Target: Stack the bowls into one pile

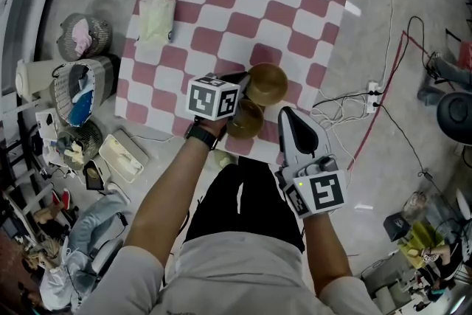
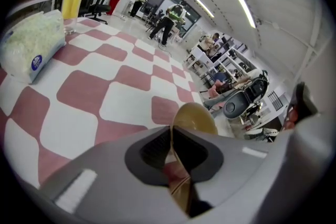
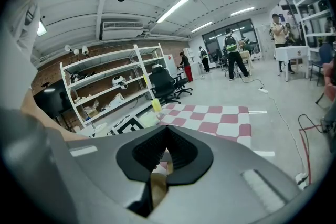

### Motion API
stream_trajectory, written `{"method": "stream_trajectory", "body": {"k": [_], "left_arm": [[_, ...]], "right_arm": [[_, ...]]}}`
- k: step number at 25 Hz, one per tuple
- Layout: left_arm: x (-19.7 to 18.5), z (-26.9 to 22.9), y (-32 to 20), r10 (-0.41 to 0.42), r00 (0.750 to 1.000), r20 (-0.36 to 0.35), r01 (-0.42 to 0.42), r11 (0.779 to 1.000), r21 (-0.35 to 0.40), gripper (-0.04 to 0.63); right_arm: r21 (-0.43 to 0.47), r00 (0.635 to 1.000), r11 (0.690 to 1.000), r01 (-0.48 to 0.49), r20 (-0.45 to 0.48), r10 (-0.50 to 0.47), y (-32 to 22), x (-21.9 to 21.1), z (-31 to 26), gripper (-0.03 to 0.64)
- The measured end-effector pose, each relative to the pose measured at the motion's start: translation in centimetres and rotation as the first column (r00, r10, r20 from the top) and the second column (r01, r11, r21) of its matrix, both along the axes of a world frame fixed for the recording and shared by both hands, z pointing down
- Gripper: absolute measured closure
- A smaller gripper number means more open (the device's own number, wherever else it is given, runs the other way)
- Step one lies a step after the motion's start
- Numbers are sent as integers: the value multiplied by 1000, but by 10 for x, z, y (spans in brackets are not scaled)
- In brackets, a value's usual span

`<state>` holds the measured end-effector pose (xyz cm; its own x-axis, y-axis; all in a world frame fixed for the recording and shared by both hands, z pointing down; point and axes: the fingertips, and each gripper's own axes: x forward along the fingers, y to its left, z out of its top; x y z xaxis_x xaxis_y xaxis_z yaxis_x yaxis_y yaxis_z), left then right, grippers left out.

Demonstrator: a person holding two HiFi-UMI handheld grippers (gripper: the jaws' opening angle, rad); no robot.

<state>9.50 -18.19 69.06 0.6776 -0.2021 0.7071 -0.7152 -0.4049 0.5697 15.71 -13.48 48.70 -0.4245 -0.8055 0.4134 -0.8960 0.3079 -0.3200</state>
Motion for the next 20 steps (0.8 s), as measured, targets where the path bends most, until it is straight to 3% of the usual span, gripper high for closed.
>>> {"method": "stream_trajectory", "body": {"k": [6,20], "left_arm": [[-6,-22,-12,-72,996,-47,74,996,43,575],[-32,-65,29,-60,997,-45,63,996,59,574]], "right_arm": [[20,1000,1000,11,-11,-11,6,-6,-12,607],[86,1000,996,31,1,-31,28,-31,-50,607]]}}
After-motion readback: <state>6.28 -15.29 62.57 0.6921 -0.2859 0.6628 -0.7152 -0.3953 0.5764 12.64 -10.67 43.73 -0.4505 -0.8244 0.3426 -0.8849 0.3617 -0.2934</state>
